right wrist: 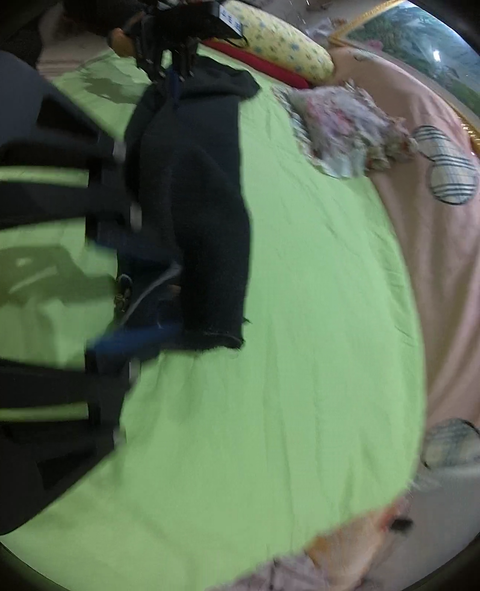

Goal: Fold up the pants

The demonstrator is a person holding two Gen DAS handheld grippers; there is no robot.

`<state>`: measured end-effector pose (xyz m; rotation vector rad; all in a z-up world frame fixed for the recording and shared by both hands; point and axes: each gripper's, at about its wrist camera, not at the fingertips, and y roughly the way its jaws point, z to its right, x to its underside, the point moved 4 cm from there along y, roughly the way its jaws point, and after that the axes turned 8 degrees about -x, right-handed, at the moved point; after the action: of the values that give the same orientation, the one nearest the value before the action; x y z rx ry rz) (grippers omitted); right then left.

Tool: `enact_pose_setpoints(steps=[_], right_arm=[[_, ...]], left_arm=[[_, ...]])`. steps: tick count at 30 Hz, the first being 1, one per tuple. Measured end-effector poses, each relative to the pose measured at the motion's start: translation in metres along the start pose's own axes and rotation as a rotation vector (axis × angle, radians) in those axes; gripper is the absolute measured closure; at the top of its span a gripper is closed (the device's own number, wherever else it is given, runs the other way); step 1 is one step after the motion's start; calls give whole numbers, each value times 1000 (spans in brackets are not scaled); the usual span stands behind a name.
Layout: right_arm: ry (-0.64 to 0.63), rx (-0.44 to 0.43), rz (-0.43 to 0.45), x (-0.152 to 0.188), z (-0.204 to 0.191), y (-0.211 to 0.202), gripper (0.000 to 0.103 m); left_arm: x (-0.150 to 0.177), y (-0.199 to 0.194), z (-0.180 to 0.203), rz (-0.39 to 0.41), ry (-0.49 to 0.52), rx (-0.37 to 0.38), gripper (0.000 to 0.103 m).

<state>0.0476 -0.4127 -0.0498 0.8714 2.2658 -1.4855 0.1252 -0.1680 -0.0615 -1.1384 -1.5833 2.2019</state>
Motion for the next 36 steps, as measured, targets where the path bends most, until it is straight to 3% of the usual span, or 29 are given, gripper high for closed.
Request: enact_pose_setpoints(steps=[1,4,8,13,18,20,29,36], right_arm=[[-3,25,33,0,-4,-9,41],[-16,7,126,2,-29,-32,41],[-33,-94,129,4,-72,-25,40],[-76,-268,66,6,-137,12,40],[-101,-356,21,3,-186,49,40],[-102,-388,-6,2,-206,64,40],[-119,-453,-101,-10,-255,118,40],[-100,-483,-158,-27,-266,146,40]], left_arm=[[2,-5,-5,7,-26,4,67],[11,-20,-21,32,-102,16,62],[24,-45,-57,70,-194,-51,51],[44,-78,-121,100,-326,-88,50],[62,-109,-182,139,-444,-131,49],[70,-124,-210,160,-475,-160,44],[80,-147,-299,159,-611,-213,40],[62,-134,-369,101,-633,-234,40]])
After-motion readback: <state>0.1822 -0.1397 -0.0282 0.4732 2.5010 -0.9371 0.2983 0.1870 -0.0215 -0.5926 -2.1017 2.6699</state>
